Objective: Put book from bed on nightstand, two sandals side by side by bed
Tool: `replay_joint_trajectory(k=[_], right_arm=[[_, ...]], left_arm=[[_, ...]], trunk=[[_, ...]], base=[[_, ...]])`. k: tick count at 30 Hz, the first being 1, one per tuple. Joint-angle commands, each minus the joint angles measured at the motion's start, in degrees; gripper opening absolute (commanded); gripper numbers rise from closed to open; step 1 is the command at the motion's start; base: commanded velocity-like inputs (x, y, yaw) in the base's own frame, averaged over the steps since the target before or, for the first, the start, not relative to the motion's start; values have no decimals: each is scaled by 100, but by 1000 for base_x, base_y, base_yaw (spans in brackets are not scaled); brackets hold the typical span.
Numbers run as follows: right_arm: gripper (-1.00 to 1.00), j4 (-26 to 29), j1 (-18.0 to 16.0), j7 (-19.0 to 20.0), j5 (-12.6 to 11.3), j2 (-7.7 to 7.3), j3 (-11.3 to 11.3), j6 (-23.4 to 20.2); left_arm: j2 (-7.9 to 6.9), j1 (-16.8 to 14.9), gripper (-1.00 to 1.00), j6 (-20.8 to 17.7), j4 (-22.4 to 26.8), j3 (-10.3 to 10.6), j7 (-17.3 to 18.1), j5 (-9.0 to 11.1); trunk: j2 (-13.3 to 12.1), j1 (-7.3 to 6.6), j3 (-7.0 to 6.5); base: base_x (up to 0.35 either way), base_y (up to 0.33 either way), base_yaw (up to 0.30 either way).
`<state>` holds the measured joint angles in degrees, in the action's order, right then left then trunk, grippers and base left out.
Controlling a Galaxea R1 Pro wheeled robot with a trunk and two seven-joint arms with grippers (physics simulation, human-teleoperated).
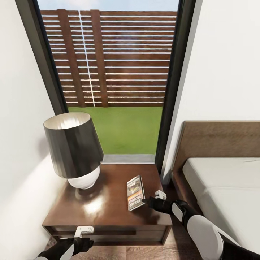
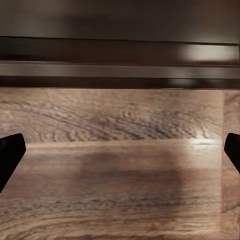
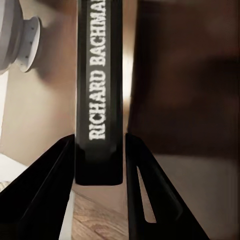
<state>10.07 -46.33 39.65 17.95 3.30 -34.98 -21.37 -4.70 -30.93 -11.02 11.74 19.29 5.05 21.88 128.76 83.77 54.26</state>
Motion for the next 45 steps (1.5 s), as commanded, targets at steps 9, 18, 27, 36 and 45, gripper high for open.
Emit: replay_joint_trajectory(k=[9, 18, 27, 36, 45], right_arm=[[-100, 21, -31, -26, 39, 4, -50, -90], [-100, 21, -40, -258, 34, -1, -49, -87], [-100, 21, -43, -273, 33, -25, -52, -80], [100, 28, -43, -267, 33, -54, -54, -77], [100, 252, -36, -220, 33, -56, -60, -77]], left_arm=[[-5, -1, 100, -29, 10, 31, 5, 53], [-5, -1, 100, -32, 12, 31, 5, 53], [-5, -3, 100, -32, 13, 31, 5, 53], [-5, -3, 100, -32, 13, 31, 5, 53], [-5, -5, 100, -32, 13, 31, 5, 53]], trunk=[[325, 175, 149], [445, 241, 203], [445, 241, 203], [445, 241, 203], [445, 241, 203]], base=[[0, 0, 0], [0, 0, 0], [0, 0, 0], [0, 0, 0], [0, 0, 0]])
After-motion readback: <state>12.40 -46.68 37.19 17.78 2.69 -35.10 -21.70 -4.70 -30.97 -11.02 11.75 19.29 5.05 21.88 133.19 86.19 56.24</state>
